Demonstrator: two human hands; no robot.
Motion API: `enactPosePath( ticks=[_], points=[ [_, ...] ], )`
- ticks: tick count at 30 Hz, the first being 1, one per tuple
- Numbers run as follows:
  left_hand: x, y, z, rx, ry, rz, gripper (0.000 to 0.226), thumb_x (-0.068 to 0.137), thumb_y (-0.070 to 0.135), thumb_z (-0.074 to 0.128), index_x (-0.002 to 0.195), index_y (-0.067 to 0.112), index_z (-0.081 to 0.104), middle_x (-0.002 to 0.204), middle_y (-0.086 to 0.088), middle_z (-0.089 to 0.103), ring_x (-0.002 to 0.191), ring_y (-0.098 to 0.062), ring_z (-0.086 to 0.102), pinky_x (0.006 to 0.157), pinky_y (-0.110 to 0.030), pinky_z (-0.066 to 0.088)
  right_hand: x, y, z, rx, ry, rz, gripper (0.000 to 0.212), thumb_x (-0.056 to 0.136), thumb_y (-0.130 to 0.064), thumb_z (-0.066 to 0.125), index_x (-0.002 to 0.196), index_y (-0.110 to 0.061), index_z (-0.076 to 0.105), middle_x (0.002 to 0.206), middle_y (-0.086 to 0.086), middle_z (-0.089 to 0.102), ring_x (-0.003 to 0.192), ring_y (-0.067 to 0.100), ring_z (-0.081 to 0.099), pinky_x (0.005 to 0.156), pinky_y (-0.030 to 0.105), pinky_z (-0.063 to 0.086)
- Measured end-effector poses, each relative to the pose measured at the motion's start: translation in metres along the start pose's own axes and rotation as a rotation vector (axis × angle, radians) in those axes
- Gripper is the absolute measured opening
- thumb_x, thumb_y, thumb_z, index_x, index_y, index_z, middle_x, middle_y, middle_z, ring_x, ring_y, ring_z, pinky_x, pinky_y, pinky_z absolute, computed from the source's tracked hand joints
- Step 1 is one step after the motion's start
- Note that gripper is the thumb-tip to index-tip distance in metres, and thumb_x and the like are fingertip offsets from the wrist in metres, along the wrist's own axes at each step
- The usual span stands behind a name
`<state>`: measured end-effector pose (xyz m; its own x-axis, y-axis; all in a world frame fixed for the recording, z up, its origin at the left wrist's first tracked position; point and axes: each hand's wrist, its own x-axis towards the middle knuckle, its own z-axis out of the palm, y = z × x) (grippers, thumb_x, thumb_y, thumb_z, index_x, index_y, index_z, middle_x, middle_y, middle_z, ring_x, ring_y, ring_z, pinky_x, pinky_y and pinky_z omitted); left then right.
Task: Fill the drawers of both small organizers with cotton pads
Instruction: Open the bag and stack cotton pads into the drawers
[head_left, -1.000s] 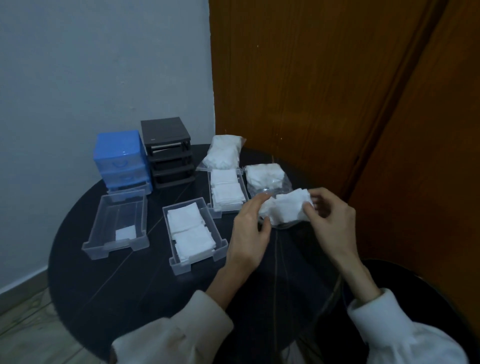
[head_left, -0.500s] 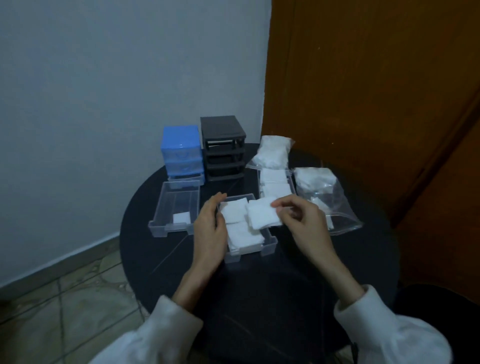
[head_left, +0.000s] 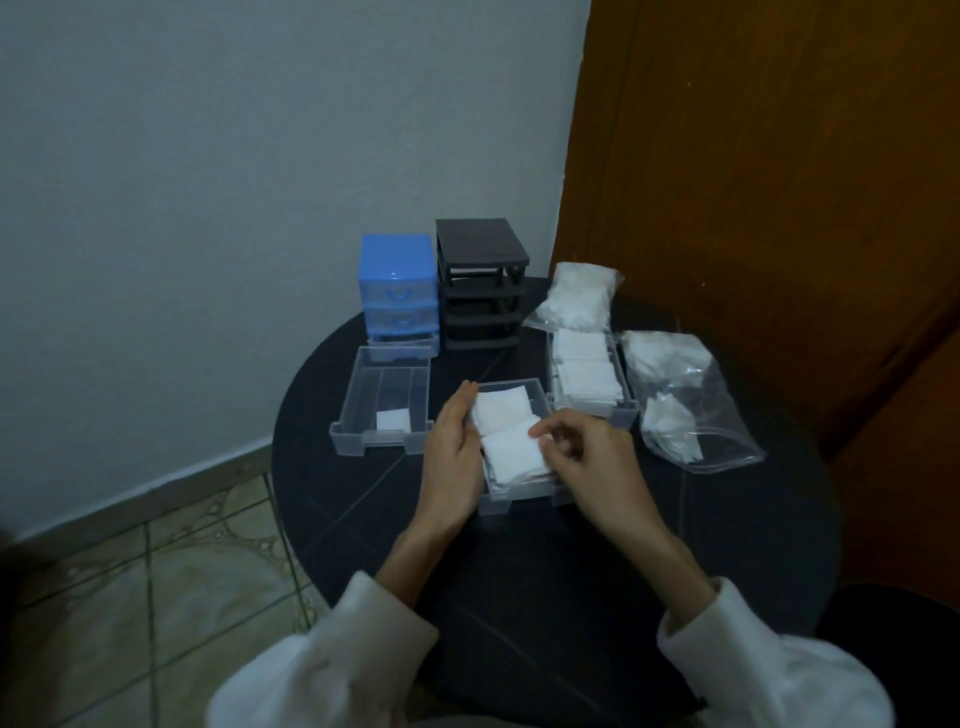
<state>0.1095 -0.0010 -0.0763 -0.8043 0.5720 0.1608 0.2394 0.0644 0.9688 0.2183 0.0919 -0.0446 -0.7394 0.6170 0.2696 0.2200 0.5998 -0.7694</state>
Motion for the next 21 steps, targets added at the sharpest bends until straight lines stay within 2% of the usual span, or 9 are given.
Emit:
enactPosePath(
  ticks=[2,4,7,10,12,15,19,21],
  points=[
    [0.000,0.000,0.000,-0.007,0.009,-0.005,0.041,0.101,0.007,0.035,0.141,0.014,0.038,0.147,0.001,0.036,0.134,-0.009,0.034,0.113,-0.028,0.027,-0.001,-0.002,0.000,-0.057,0.007,-0.031,0.014,0.088,-0.003,0.057,0.092,-0.010,0.068,0.069,-0.016,0.052,0.061,-0.003,0.052,0.060,0.005,0.037],
    [0.000,-0.001,0.000,-0.015,0.013,-0.009,0.041,0.100,0.006,0.035,0.141,0.013,0.038,0.148,0.001,0.036,0.134,-0.009,0.034,0.113,-0.027,0.027,-0.003,-0.003,0.001,-0.150,0.006,-0.084,0.015,0.088,-0.003,0.056,0.095,-0.009,0.068,0.079,-0.010,0.056,0.068,0.000,0.050,0.065,0.009,0.035],
    [0.000,-0.001,0.001,-0.010,0.015,-0.008,0.041,0.101,0.007,0.035,0.141,0.014,0.038,0.148,0.001,0.036,0.134,-0.009,0.035,0.114,-0.030,0.028,-0.007,-0.005,0.005,-0.271,-0.021,-0.140,0.017,0.090,-0.006,0.053,0.099,-0.009,0.067,0.101,-0.002,0.057,0.083,0.009,0.053,0.075,0.021,0.041],
    [0.000,-0.001,0.001,-0.013,0.015,0.001,0.041,0.100,0.006,0.035,0.140,0.014,0.039,0.146,0.001,0.037,0.131,-0.006,0.036,0.110,-0.021,0.028,-0.010,-0.006,0.005,-0.366,-0.031,-0.156,0.021,0.092,-0.012,0.049,0.104,-0.009,0.066,0.118,-0.002,0.047,0.107,0.008,0.048,0.081,0.019,0.040],
    [0.000,-0.001,0.001,-0.003,0.013,0.012,0.041,0.100,0.005,0.034,0.139,0.013,0.040,0.146,0.002,0.037,0.128,-0.002,0.035,0.105,-0.013,0.027,-0.012,-0.006,0.004,-0.402,-0.035,-0.155,0.021,0.093,-0.014,0.049,0.106,-0.009,0.065,0.120,-0.003,0.044,0.112,0.007,0.043,0.082,0.018,0.039],
    [0.000,-0.002,0.001,0.005,0.012,0.013,0.041,0.100,0.005,0.034,0.140,0.013,0.039,0.146,0.002,0.037,0.127,-0.001,0.033,0.102,-0.010,0.026,-0.014,-0.009,0.003,-0.378,-0.012,-0.188,0.020,0.093,-0.015,0.051,0.108,-0.011,0.064,0.114,-0.003,0.047,0.105,0.006,0.045,0.081,0.019,0.040],
    [-0.001,-0.002,0.000,-0.025,0.007,0.000,0.041,0.100,0.007,0.035,0.140,0.015,0.038,0.146,0.001,0.037,0.131,-0.007,0.036,0.110,-0.022,0.030,-0.016,-0.011,0.006,-0.368,-0.110,-0.218,0.028,0.094,-0.020,0.050,0.119,-0.016,0.060,0.115,-0.004,0.050,0.108,0.007,0.046,0.082,0.022,0.041],
    [-0.001,-0.001,0.000,-0.035,0.008,-0.010,0.040,0.101,0.009,0.035,0.140,0.016,0.038,0.147,0.001,0.037,0.132,-0.009,0.037,0.112,-0.029,0.031,-0.017,-0.010,0.009,-0.379,-0.151,-0.213,0.028,0.095,-0.020,0.048,0.119,-0.015,0.061,0.112,-0.004,0.052,0.105,0.009,0.047,0.081,0.023,0.041]
  ],
)
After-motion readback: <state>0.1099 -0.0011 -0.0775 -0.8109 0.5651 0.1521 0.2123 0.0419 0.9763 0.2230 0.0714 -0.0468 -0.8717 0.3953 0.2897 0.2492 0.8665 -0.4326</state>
